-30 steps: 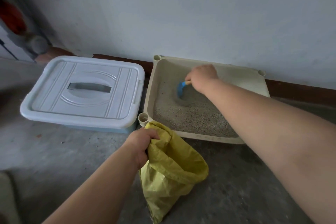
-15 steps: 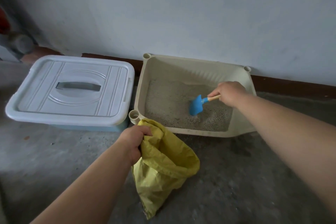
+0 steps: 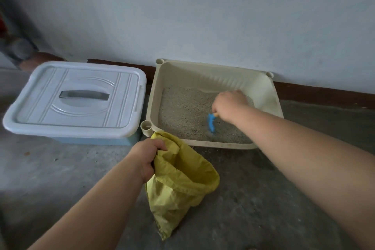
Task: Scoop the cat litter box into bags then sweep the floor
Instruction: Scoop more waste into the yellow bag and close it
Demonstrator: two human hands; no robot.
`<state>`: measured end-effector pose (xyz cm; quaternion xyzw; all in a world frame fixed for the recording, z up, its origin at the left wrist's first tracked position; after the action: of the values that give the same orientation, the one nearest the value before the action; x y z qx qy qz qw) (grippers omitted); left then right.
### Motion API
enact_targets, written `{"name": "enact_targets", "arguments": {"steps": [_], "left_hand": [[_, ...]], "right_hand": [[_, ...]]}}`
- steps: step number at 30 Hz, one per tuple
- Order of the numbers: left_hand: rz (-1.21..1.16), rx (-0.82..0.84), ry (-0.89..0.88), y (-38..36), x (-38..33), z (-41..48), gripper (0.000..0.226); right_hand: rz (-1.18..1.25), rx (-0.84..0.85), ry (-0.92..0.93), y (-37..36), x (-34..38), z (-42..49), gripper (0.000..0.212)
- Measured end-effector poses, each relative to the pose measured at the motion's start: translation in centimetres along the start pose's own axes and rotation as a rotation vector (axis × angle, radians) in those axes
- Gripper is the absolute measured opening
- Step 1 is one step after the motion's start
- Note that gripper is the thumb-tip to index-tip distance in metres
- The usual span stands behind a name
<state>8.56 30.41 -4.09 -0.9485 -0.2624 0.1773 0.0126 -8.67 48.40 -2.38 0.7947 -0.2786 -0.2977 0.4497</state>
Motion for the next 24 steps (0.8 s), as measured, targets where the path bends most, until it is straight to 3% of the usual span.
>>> {"name": "enact_targets", "arguments": {"steps": [4, 8, 13, 16, 20, 24], "left_hand": [[0.001, -0.004, 0.005, 0.1, -0.2, -0.2, 0.018], [-0.003, 0.003, 0.007, 0.1, -0.3, -0.1, 0.018], [0.006, 0.015, 0.007, 0.1, -0.2, 0.3, 0.017], [0.007, 0.025, 0.019, 0.3, 0.1, 0.6, 0.022], [0.024, 0.032, 0.019, 0.6, 0.1, 0.5, 0.023], [0.046, 0.037, -0.005, 0.8, 0.4, 0.5, 0.028]], "right_hand": [[0.272, -0.140, 0.156, 2.0, 4.6, 1.2, 0.021], [0.302, -0.165, 0.252, 1.9, 6.0, 1.7, 0.029], [0.260, -0.090, 0.034, -0.1, 1.2, -0.9, 0.020], [0.174, -0.113, -0.116, -0.1, -1.9, -3.4, 0.025], [0.584, -0.025, -0.234, 0.2, -4.3, -7.1, 0.043], [0.846, 0.189, -0.094, 0.8, -3.1, -10.3, 0.041]]}}
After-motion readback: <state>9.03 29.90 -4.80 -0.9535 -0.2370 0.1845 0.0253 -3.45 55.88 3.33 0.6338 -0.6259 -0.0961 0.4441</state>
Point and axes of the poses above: each hand's wrist, its own z-axis towards the middle knuckle, its own y-axis out of the back of the hand, x = y × z, the point moved 2 cm from there along z, towards the middle knuckle, and after that the axes turned 12 degrees about y, right-handed, at the moved point
